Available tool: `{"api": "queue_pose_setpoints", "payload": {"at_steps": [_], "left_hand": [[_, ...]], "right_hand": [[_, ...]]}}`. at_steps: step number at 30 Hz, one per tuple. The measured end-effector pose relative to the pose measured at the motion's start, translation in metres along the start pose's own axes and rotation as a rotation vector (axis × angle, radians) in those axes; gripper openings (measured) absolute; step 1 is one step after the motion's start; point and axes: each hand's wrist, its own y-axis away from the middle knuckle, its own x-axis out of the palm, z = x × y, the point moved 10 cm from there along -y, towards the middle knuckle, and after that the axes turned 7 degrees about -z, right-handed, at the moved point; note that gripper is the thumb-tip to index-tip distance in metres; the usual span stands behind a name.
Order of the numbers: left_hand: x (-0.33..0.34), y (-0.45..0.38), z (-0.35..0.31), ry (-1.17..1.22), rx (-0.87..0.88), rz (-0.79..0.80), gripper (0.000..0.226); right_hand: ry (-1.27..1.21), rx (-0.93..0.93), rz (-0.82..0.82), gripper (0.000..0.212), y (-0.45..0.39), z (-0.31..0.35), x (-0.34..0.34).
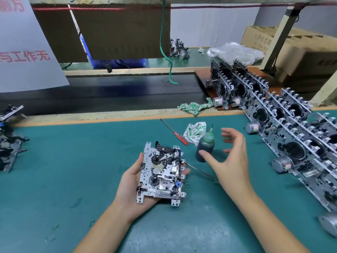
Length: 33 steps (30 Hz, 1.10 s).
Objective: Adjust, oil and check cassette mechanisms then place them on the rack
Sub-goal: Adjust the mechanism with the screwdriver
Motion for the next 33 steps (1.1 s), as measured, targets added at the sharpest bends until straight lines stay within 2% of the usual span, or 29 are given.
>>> {"api": "queue_pose_setpoints", "payload": {"at_steps": [1,3,8,10,12,15,17,21,24,27,33], "left_hand": [[0.003,0.001,0.000,-0.009,-0.002,0.025,0.061],[0.009,0.002,0.001,-0.009,-0.002,0.073,0.057],[0.015,0.006,-0.001,-0.021,0.012,0.105,0.061],[0.013,0.005,0.001,0.003,-0.007,0.088,0.060],[0.010,0.003,0.004,0.026,-0.032,0.063,0.060],[0.005,0.001,0.004,0.074,-0.045,0.030,0.060],[0.004,0.001,0.004,0.067,-0.045,0.031,0.059],[0.012,0.003,0.002,0.025,-0.034,0.100,0.060],[0.017,0.005,0.003,0.021,-0.046,0.128,0.065],[0.019,0.006,0.005,0.036,-0.067,0.140,0.064],[0.020,0.007,0.005,0.033,-0.071,0.109,0.070]], "right_hand": [[0.002,0.100,0.091,0.062,0.000,-0.011,0.013],[-0.031,0.243,0.240,0.051,0.003,-0.026,0.034],[-0.249,0.208,0.235,0.011,0.001,-0.009,0.029],[-0.408,0.260,0.250,0.020,0.004,-0.005,0.028],[-0.576,0.394,0.260,0.035,0.009,-0.008,0.031],[-0.965,0.646,0.239,0.026,0.019,-0.009,0.040],[-1.111,0.739,0.150,0.023,0.020,-0.013,0.039],[-1.066,0.786,0.031,0.039,0.023,-0.023,0.033],[-0.894,0.678,0.063,0.048,0.022,-0.017,0.032],[-0.756,0.562,0.081,0.047,0.021,-0.009,0.031],[-0.764,0.543,0.036,0.044,0.017,-0.008,0.025]]}}
